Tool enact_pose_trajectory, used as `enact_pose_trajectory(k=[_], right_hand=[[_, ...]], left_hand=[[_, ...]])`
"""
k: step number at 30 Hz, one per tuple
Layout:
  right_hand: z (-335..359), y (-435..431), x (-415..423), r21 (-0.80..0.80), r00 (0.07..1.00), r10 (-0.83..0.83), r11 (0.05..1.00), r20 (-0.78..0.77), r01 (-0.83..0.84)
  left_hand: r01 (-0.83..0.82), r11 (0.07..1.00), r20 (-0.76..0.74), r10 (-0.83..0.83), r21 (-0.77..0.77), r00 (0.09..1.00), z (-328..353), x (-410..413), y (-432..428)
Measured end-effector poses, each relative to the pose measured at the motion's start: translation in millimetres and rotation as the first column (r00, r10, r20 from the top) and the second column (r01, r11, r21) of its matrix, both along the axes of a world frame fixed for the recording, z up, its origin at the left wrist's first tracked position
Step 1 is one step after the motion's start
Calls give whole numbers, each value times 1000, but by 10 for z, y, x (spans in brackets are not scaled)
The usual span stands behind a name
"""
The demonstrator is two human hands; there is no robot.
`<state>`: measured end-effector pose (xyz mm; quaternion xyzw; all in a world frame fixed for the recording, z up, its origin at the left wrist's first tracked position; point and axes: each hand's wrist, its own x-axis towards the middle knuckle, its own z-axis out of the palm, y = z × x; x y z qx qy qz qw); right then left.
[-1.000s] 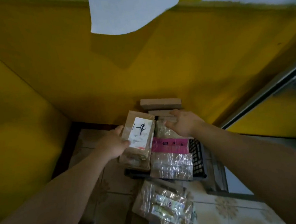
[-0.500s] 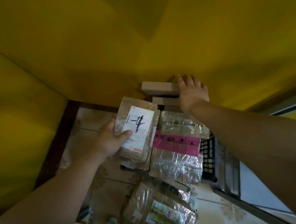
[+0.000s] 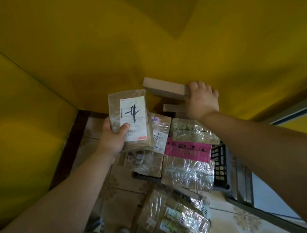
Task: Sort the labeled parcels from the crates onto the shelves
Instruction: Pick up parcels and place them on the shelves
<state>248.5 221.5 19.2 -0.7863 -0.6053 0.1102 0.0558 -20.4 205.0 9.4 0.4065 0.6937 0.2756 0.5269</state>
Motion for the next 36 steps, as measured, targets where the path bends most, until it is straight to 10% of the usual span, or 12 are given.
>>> enact_pose_trajectory(k=[9,36], right_hand=[[1065,-526,-386,52,749,-170,963,-641,263],[3284,-2576,-1761,118,364,10,955,-931,274]], left_hand=[[-43,992,4,43,117,999,1078,-200,-163],[123,873,-10,-135,472,991,3354,-929,-1955]])
